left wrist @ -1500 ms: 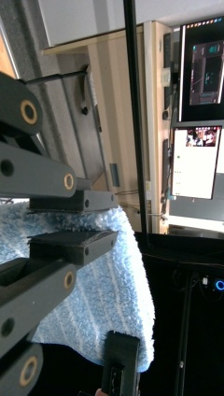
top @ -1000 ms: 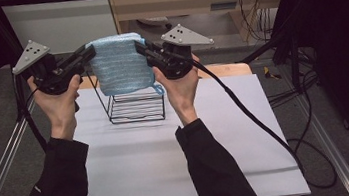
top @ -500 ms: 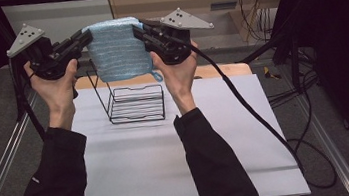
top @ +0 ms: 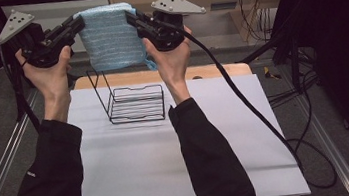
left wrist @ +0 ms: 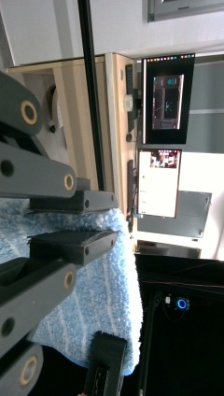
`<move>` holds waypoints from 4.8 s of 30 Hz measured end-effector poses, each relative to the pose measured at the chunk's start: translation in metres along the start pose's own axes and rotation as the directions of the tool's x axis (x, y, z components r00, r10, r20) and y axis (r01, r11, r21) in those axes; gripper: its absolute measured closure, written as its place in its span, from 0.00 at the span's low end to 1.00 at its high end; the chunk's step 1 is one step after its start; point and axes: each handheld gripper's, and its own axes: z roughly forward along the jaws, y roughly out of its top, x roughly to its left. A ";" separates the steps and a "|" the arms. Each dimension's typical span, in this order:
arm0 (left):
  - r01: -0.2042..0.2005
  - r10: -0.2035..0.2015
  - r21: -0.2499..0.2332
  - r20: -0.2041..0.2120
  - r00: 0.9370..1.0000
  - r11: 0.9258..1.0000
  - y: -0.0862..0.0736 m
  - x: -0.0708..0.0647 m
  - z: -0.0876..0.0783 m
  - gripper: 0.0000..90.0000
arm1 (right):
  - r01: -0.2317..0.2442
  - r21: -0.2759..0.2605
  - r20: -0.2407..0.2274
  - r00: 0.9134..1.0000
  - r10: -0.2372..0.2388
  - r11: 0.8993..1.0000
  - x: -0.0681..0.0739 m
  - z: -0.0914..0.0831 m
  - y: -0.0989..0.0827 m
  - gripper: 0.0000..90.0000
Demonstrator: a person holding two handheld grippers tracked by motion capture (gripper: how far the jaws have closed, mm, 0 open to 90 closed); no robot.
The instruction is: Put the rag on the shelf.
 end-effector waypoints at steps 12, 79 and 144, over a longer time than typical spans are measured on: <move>0.008 -0.009 -0.044 -0.032 0.999 0.999 -0.001 0.011 0.011 0.90 | 0.026 -0.016 0.005 1.000 -0.026 1.000 -0.006 0.020 0.004 0.90; -0.056 0.046 0.145 0.071 0.996 0.988 -0.079 0.032 0.013 0.89 | -0.068 0.175 0.007 0.998 0.068 0.982 -0.016 0.020 -0.080 0.89; -0.029 -0.022 0.387 0.128 0.992 0.922 -0.062 0.019 0.008 1.00 | 0.082 0.309 -0.161 0.986 -0.032 0.948 -0.008 -0.003 -0.098 0.86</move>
